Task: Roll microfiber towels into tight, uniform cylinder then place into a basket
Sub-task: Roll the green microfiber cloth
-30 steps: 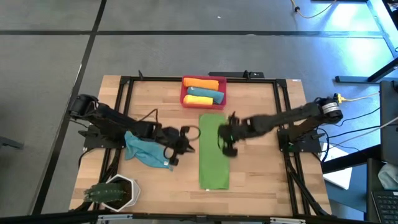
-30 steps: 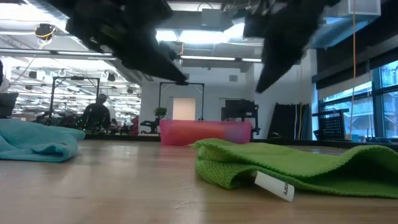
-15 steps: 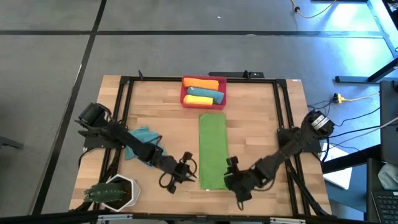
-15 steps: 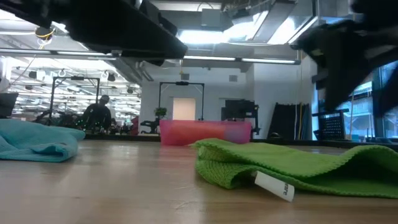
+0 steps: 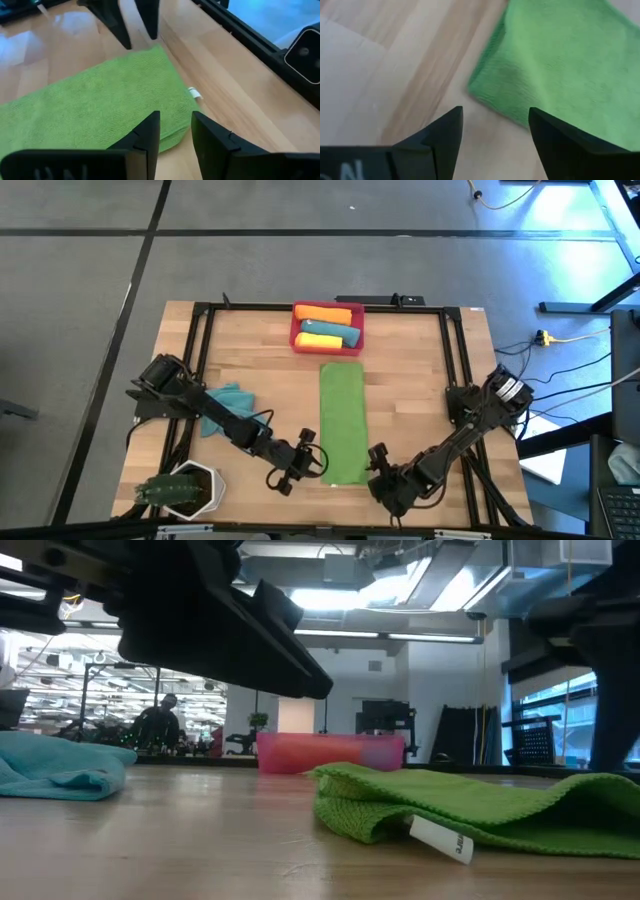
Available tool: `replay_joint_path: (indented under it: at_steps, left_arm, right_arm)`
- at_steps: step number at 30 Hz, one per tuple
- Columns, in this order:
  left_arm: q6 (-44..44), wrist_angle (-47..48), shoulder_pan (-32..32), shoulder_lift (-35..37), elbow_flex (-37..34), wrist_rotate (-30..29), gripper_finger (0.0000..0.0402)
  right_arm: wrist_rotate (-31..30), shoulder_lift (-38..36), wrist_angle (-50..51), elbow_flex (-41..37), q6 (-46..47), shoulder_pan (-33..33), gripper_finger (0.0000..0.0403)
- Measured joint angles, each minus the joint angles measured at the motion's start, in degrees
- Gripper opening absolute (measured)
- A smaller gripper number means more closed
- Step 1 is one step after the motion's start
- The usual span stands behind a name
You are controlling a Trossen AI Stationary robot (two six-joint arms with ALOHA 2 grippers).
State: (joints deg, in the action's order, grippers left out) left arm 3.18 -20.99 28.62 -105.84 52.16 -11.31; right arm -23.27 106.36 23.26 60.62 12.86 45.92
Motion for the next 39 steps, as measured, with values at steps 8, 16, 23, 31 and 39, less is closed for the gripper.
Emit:
replay_joint_path:
  at_steps: [8,16,23,31,39]
  left_arm:
    - [-0.07,0.0,0.29,0.0,0.0,-0.17,0.0101]
    - [-0.08,-0.02,0.28,0.0,0.0,-1.21,0.0101]
    - [-0.09,-0.02,-0.18,0.0,0.0,-1.28,0.0101]
    - [-0.13,-0.02,-0.21,0.0,0.0,-1.4,0.0101]
    - [-0.14,-0.02,-0.22,0.0,0.0,-1.4,0.0101]
  right_arm:
    - [-6.75,3.17,-4.18,0.03,-5.31,2.46,0.0228]
    - [-9.72,4.87,-4.86,0.28,-10.24,2.63,0.0211]
    - [-11.33,5.28,-6.5,0.07,-13.96,1.98,0.0142]
    - [-12.64,5.43,-6.89,-0.09,-14.66,0.95,0.0086]
    - [-12.56,5.43,-7.44,1.71,-13.1,1.0,0.0031]
